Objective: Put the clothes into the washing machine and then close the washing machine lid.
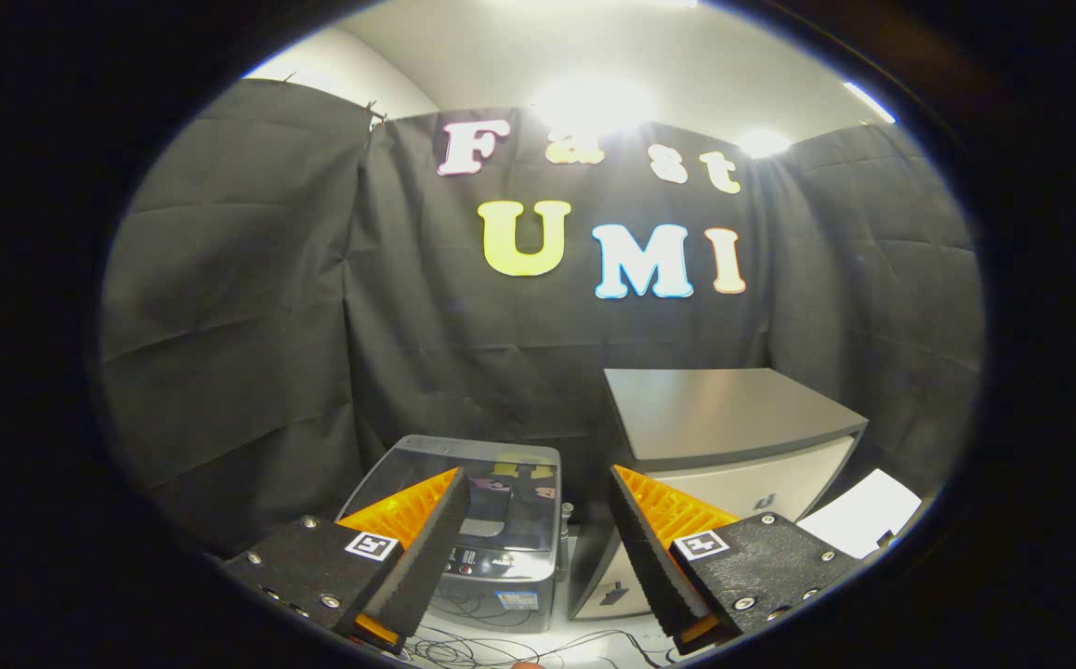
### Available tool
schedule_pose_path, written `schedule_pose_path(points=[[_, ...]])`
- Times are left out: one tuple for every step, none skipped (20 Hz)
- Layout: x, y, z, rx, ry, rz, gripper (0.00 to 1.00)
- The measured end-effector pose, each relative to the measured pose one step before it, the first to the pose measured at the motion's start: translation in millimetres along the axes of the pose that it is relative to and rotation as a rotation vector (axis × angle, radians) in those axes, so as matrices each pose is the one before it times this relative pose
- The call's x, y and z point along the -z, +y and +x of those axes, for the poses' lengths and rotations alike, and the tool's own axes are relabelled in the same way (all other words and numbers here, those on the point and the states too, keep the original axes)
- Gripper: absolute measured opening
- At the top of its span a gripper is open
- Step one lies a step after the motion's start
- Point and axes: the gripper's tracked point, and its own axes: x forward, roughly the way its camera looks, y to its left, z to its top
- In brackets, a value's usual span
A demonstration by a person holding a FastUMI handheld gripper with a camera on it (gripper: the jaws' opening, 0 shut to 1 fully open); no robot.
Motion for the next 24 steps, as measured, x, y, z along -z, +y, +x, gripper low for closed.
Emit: schedule_pose_path(points=[[4.91,-14.01,-19.71,0.00176,-0.00113,-0.01234,0.93],[4.36,-13.58,-21.17,0.00484,0.00226,-0.01311,0.92],[0.3,-11.28,-18.55,0.00489,-0.00876,-0.01162,0.92],[-1.65,-10.28,-14.47,0.00105,-0.01371,-0.00323,0.92],[-1.68,-5.88,-15.1,-0.0016,-0.01668,0.00207,0.92],[-2.35,-7.69,-12.49,0.00123,-0.01402,0.00259,0.92],[-0.16,-7.7,-10.65,0.00542,-0.01401,0.00403,0.92],[-2.72,-5.44,-8.92,-0.00203,-0.01826,0.00779,0.92],[-3.98,-1.4,-9.96,-0.00762,-0.0242,0.01192,0.92],[-5.2,-0.37,-8.24,-0.01141,-0.02423,0.00963,0.92],[-2.98,-1.26,-9.07,-0.00483,-0.01949,0.00319,0.92],[-2.88,-4.16,-7.23,0.0067,-0.01214,-0.00154,0.92],[-0.82,-1.17,-7.89,-0.00201,-0.01092,0.00018,0.92],[-3.25,-1.48,-5.91,0.00637,-0.01119,0.00182,0.92],[-1.53,-0.2,-4.99,-0.00391,-0.01053,0.00389,0.92],[-1.17,1.32,-6.19,-0.00083,-0.00713,-0.00126,0.92],[0.89,-0.85,-8.4,0.00045,-0.00392,-0.00561,0.92],[1.64,-1.08,-5.62,0.00506,0.0031,-0.00666,0.92],[2.13,2.26,-4.33,-0.00401,0.00384,-0.00244,0.92],[-0.19,2.09,-2.89,-0.00078,0.00214,-0.00136,0.92],[-0.42,1.64,-1.99,-0.00273,0.00026,-0.0015,0.92],[0.13,1.53,-1.16,0.00051,0.00129,-0.00359,0.92],[-0.07,1.3,0.11,-0.00065,0.00053,-0.00246,0.92],[-1.57,2.53,-0.29,-0.00276,-0.00355,0.0013,0.92]])
